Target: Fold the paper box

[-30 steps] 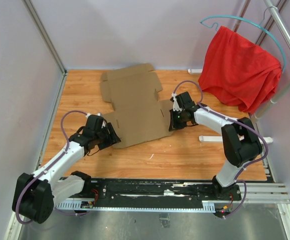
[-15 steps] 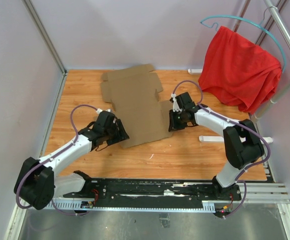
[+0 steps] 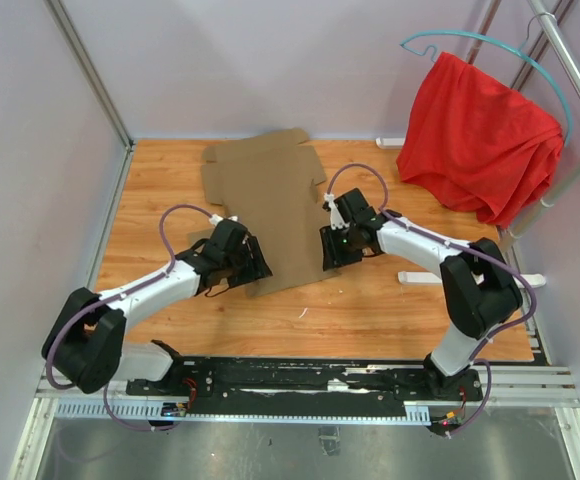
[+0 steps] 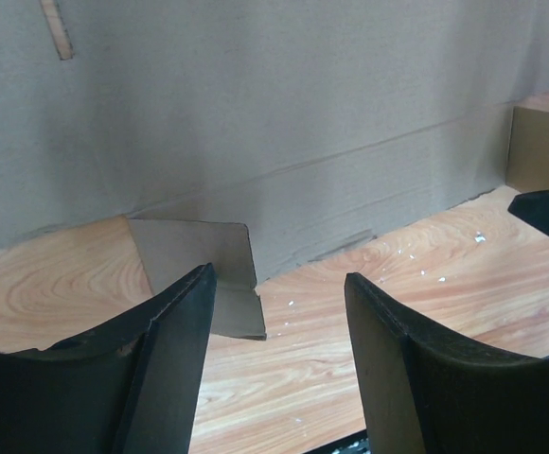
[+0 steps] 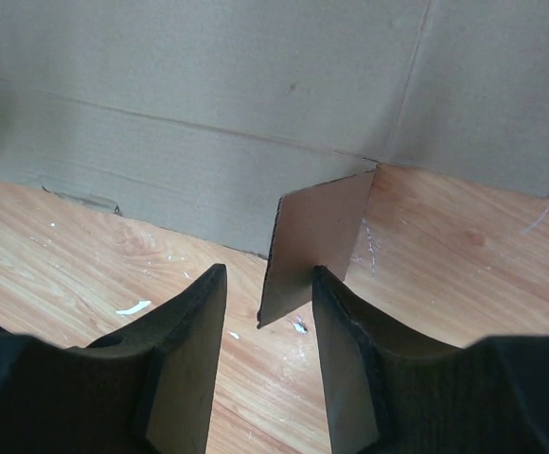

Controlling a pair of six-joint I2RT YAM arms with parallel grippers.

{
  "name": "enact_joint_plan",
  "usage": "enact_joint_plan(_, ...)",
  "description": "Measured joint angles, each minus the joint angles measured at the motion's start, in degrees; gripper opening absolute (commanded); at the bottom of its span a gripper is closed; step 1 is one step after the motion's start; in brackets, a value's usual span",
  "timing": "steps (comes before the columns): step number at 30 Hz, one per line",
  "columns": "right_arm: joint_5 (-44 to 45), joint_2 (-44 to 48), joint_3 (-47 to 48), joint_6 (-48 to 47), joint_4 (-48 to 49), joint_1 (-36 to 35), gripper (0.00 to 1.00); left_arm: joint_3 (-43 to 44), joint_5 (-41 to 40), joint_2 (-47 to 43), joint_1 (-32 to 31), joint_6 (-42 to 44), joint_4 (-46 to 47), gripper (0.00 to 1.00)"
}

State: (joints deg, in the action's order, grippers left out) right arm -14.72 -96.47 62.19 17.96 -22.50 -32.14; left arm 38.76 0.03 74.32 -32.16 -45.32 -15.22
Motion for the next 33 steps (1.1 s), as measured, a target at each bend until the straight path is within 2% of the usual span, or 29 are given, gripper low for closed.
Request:
enact_joint_plan(11, -0.87, -6.97, 2.32, 0.15, 0.79, -1.60, 0.43, -0.11, 0.61, 8.83, -0.72, -0.68, 6.56, 0.62)
enact_joint_plan(19, -0.42, -7.61, 3.37, 0.26, 0.13, -1.86, 0.44, -0.11, 1.38, 10.14, -0.76, -1.07, 9.55, 0.62)
enact_joint_plan(21, 0.13, -7.26, 3.37, 0.28, -0.04, -2.12, 0.47, -0.22, 1.36, 9.73, -0.87, -1.18, 9.49, 0.62)
enact_joint_plan(24, 1.53, -5.95, 3.19, 0.33, -0.55, -2.51, 0.57, -0.31, 0.98, 7.48, -1.25, -1.25, 7.74, 0.63)
enact_joint_plan(27, 4.42, -1.88, 3.10, 0.50, -2.62, -2.75, 0.66, -0.13, -0.26, 1.22, -1.51, -1.18, 3.80, 0.64)
enact_joint_plan(33, 9.35, 10.14, 2.36, 2.40, -4.44, -2.75, 0.69, 6.38, -5.90, -11.76, -1.68, 0.37, -1.22, 0.66)
